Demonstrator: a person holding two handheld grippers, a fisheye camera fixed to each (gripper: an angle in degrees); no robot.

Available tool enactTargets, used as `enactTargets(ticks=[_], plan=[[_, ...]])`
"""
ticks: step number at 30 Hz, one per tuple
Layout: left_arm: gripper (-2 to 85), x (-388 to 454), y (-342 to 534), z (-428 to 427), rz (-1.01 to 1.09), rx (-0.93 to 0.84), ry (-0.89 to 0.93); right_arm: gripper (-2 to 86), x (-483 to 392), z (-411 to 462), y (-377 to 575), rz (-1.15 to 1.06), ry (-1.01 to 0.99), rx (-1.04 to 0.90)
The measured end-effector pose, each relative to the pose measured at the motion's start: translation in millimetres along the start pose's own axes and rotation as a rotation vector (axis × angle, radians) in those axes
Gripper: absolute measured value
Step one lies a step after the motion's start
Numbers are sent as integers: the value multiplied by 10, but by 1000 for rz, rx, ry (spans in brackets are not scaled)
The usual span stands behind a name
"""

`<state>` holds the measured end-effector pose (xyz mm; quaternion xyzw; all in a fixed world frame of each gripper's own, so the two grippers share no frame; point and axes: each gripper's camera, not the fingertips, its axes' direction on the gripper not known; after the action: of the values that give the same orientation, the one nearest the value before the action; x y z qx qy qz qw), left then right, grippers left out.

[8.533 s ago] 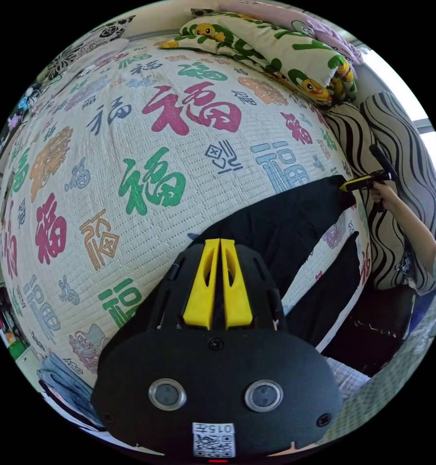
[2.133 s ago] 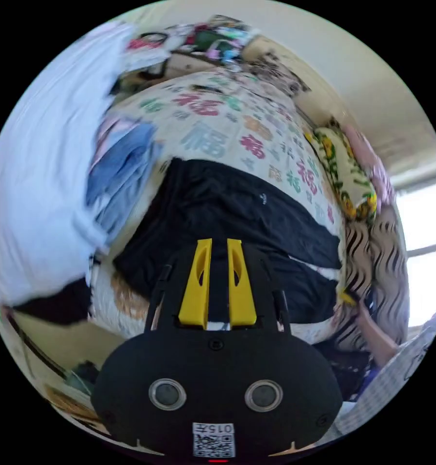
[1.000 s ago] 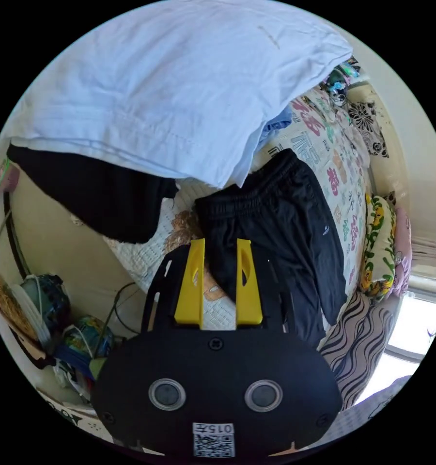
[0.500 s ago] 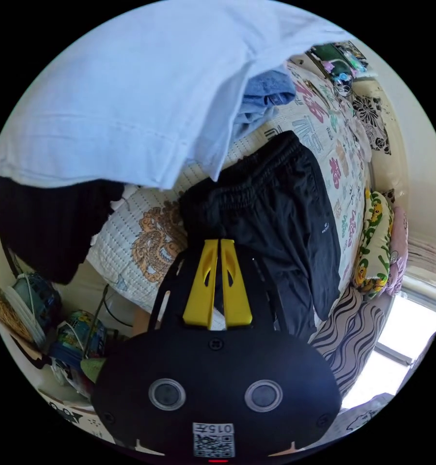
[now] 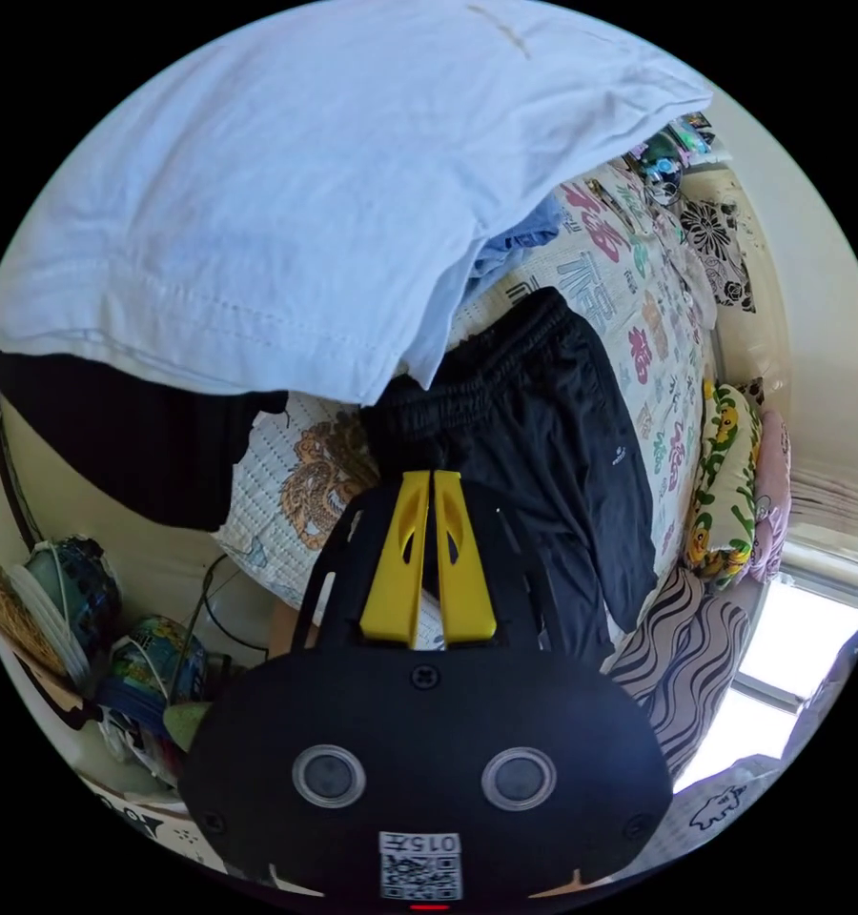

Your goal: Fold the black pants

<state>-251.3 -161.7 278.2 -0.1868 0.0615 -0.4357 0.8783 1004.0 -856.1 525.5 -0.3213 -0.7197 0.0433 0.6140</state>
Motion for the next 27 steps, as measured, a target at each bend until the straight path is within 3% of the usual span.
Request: enactTargets(ticks=[4, 8, 13, 19, 27], plan=[[-8, 11, -20, -115, -12, -16, 35, -7, -90, -309, 75, -41, -25, -15], [-9, 163, -65, -328, -22, 41, 193, -5, -348, -682, 80, -61, -199, -38], [-9, 467, -281, -421, -14, 104, 355, -2, -980, -964, -220, -152, -243, -39], [-9, 954, -728, -164, -8, 143, 430, -1, -1920, -799, -836, -240, -184, -60], [-7, 1376, -1381, 698, -84, 146, 351, 0, -2827, 8, -1513, -251, 18, -53]])
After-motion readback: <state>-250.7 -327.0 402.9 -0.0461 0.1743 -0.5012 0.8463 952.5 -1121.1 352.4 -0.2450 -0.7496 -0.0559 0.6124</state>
